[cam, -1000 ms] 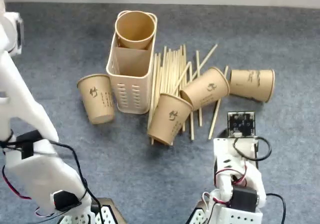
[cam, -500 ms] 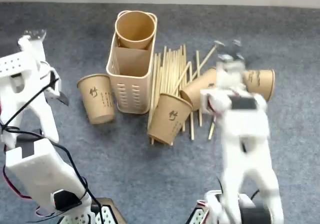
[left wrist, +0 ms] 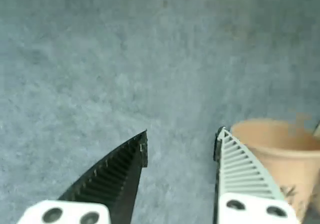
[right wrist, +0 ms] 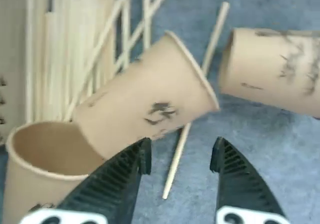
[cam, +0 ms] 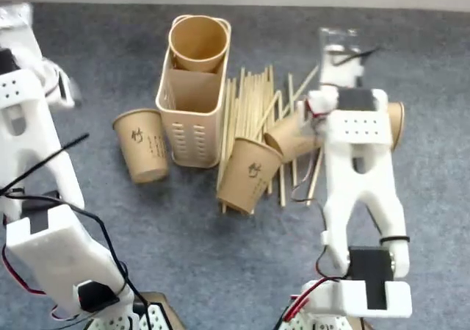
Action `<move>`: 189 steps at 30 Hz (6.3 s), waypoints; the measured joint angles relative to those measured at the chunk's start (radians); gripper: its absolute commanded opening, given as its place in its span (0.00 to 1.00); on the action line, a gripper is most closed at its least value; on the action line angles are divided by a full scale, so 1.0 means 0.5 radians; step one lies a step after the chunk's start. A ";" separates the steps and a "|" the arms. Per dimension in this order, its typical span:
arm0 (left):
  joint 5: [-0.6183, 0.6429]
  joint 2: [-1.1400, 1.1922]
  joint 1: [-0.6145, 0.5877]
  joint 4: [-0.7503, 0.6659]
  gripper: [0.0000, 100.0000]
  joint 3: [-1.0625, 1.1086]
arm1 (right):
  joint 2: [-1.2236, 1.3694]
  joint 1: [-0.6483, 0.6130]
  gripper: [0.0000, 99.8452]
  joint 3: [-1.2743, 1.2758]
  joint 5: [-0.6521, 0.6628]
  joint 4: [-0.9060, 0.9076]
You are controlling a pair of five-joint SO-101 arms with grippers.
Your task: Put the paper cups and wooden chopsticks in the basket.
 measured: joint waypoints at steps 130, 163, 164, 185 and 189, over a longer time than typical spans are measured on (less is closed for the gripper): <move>0.433 0.374 -0.018 0.193 0.14 -0.718 | 1.181 0.829 0.18 -1.267 -0.181 0.117; 0.433 0.374 -0.018 0.153 0.14 -0.574 | 2.182 0.730 0.01 -3.274 -0.187 0.868; 0.433 0.374 -0.018 0.153 0.14 -0.574 | 2.170 0.724 0.01 -3.366 -0.147 0.884; 0.430 0.374 -0.018 0.181 0.14 -0.531 | 0.988 0.322 0.01 -2.842 0.678 0.605; 0.430 0.374 -0.018 0.181 0.14 -0.531 | 1.185 0.460 0.02 -2.403 0.942 0.589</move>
